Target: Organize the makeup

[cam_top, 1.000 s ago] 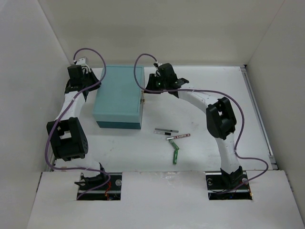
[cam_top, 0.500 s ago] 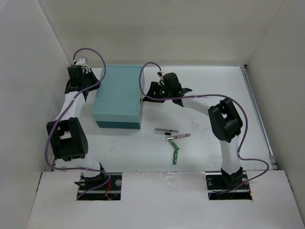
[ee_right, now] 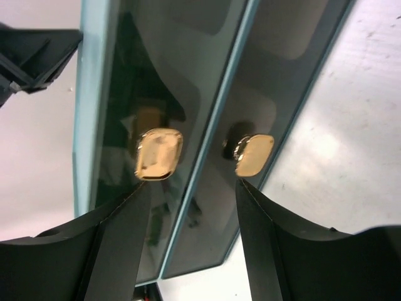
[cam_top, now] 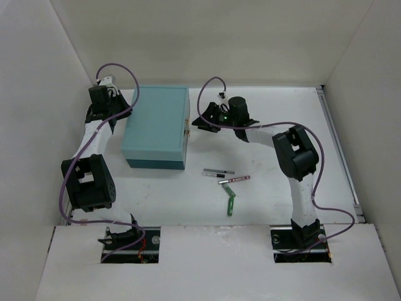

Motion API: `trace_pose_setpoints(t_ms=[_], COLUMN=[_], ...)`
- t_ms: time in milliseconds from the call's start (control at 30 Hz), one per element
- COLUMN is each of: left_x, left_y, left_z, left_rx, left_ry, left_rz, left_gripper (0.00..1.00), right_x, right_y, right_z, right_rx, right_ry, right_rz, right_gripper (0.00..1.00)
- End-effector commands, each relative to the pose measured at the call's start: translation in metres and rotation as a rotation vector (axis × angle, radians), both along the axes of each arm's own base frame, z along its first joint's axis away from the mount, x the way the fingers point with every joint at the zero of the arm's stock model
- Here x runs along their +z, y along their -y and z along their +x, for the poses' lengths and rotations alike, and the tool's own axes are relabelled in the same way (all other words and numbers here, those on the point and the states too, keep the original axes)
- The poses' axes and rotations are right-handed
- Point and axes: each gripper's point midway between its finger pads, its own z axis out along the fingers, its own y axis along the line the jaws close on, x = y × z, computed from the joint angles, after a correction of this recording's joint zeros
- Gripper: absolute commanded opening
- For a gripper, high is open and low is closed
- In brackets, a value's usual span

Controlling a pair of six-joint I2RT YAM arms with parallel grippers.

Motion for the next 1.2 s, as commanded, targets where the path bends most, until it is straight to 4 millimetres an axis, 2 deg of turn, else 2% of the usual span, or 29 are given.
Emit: trace_pose_setpoints(t_ms=[0,300,533,700,933,1167], left_x=[-0.033,-0.033,-0.033,-0.033,-0.036,-0.031], left_y=[0.02,0.019,0.019,0.018,0.018,0.018], left_z=[-0.024,-0.025,-0.026,-0.026,-0.028,-0.028], left_rx=[-0.058,-0.053,-0.05,-0.049,-0.049,-0.049], left_ry=[-0.136,-0.138,-0.139,-0.139,-0.148,-0.136], left_rz=[-0.054,-0.054,-0.054,-0.054,-0.055,-0.053], left_gripper=[0.08,0.08,0.08,0.08,0.08,0.08], right_x=[0.003,-0.027,-0.031,-0.029,-0.036,-0.053], right_y=[-0.005,-0.013,-0.017,-0.032,-0.038,-0.045], right_z=[0.004,0.013,0.02,0.018,0.018,0.009], right_rx=[0.012,0.006,-0.002,0.018,0.017,0.019], right_ry=[0.024,-0.033,-0.044,-0.056,-0.088,-0.141], right_rz=[0.055,0.042,0.061,0.083,0.09,0.085], right_gripper=[0.62,0.61,0.62,0.62,0.61,0.57])
